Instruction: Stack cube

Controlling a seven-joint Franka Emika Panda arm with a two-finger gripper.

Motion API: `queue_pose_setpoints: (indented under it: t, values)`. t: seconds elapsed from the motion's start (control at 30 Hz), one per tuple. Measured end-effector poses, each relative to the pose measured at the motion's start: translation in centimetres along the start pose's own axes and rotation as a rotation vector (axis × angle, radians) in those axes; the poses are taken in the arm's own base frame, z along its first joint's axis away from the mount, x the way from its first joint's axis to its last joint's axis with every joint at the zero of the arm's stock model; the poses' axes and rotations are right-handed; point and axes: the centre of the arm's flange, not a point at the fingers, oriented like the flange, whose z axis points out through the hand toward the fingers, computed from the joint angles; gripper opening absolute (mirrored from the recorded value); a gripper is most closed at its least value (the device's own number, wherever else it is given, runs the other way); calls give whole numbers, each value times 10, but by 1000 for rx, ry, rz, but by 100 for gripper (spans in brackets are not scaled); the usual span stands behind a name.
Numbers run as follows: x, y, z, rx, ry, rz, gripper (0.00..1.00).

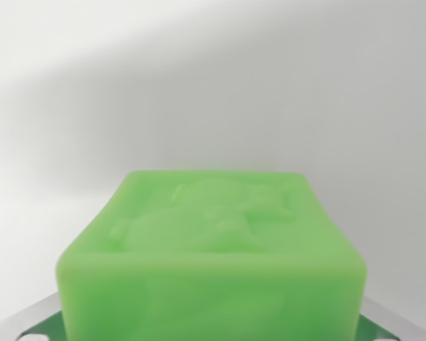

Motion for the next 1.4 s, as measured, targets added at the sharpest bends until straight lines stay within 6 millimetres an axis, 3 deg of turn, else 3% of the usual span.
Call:
queue_pose_setpoints:
  t: [0.77,1.4]
  values:
    - [1,0,-64,9,-1,1,0]
    - [-32,11,-68,0,-7,-103,0]
